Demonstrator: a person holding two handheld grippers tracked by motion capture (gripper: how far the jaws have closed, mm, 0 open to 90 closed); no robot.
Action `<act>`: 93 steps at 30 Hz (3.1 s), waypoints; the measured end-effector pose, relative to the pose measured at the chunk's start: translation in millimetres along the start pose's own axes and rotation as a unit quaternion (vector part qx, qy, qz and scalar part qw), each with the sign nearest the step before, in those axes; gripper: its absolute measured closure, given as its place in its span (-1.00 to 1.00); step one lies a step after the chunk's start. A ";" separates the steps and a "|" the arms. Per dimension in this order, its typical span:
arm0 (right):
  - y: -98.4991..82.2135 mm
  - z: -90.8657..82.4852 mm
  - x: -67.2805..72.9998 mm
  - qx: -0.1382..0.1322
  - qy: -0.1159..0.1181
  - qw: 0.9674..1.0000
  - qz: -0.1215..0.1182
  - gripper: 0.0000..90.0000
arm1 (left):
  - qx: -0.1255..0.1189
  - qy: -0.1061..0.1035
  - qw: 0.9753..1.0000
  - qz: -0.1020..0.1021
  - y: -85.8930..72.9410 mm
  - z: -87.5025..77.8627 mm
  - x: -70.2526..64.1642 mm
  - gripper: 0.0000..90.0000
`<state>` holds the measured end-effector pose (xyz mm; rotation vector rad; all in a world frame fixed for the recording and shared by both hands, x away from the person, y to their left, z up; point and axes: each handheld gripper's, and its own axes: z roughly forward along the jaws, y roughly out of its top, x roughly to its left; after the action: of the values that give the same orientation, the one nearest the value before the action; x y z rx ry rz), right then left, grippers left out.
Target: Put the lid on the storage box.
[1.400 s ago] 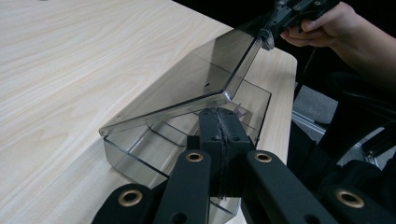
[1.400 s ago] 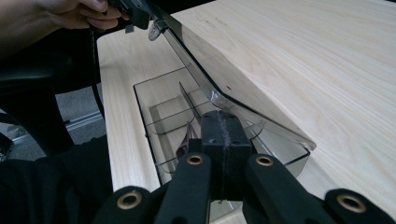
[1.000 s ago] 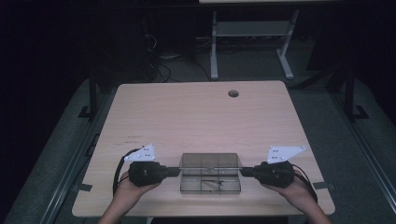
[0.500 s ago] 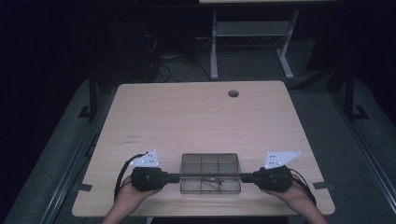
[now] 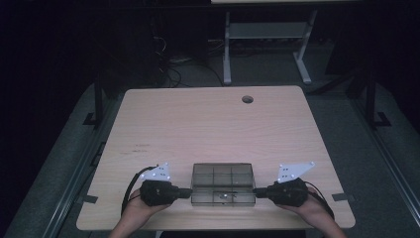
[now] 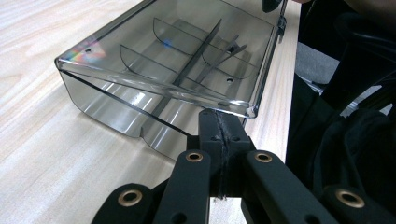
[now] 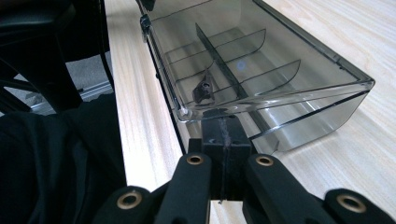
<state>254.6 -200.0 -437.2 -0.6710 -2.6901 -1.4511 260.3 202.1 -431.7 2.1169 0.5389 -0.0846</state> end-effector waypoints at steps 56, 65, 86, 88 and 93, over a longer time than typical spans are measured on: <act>-10.0 -11.8 -13.7 -0.007 -0.093 0.996 0.013 0.54 | -0.002 0.102 0.995 -0.015 -6.0 -20.8 15.0 0.51; -15.3 -20.5 -26.7 -0.031 -0.172 0.984 0.042 -0.10 | -0.027 0.166 0.985 -0.044 -12.2 -37.6 27.0 -0.15; -37.1 -49.1 -60.7 -0.064 -0.274 0.952 0.121 -0.51 | -0.042 0.276 0.959 -0.043 -33.0 -58.5 51.3 -0.65; -38.8 -49.0 -63.4 -0.059 -0.277 0.951 0.127 -0.54 | -0.045 0.278 0.959 -0.044 -34.4 -59.5 53.8 -0.68; -39.8 -48.7 -65.4 -0.056 -0.279 0.950 0.128 -0.55 | -0.052 0.276 0.958 -0.055 -38.1 -60.2 57.4 -0.68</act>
<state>289.9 -281.7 -454.7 -1.5879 -2.7377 -1.5323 288.0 288.8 -441.6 1.9959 0.9652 0.4780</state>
